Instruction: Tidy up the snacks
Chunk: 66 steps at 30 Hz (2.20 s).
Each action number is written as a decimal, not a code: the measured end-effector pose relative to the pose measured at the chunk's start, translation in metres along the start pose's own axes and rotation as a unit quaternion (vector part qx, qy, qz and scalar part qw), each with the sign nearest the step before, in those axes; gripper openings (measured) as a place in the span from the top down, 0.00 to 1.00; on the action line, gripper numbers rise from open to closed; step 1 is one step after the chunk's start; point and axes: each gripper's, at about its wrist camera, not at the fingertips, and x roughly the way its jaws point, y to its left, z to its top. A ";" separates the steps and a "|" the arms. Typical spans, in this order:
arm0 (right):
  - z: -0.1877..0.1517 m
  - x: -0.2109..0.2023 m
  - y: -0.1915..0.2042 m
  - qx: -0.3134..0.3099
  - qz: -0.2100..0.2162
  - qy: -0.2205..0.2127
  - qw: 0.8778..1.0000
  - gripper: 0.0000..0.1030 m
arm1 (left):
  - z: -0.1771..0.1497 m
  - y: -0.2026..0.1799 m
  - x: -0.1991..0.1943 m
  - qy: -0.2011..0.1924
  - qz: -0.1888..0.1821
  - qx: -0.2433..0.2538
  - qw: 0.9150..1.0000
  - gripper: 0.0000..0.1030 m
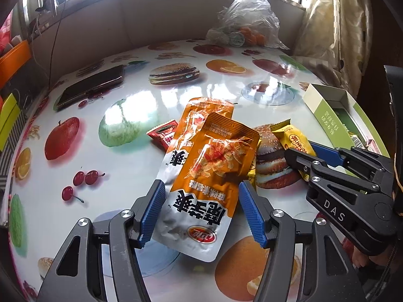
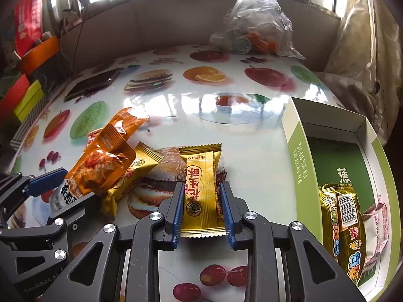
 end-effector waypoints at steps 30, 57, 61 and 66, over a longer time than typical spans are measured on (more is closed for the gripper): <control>-0.022 -0.020 0.002 -0.004 0.044 0.007 0.999 0.76 | -0.009 -0.009 -0.011 0.004 -0.035 -0.032 0.999 0.41; -0.052 -0.044 0.000 0.004 0.134 0.041 0.990 0.76 | -0.010 -0.008 -0.007 0.036 -0.037 -0.097 0.994 0.41; -0.054 -0.053 -0.008 0.007 0.112 0.027 0.993 0.76 | -0.012 -0.012 -0.006 0.043 -0.017 -0.107 0.993 0.41; -0.054 -0.063 -0.017 0.014 0.101 0.008 0.995 0.76 | -0.014 -0.022 -0.004 0.047 -0.004 -0.100 0.994 0.40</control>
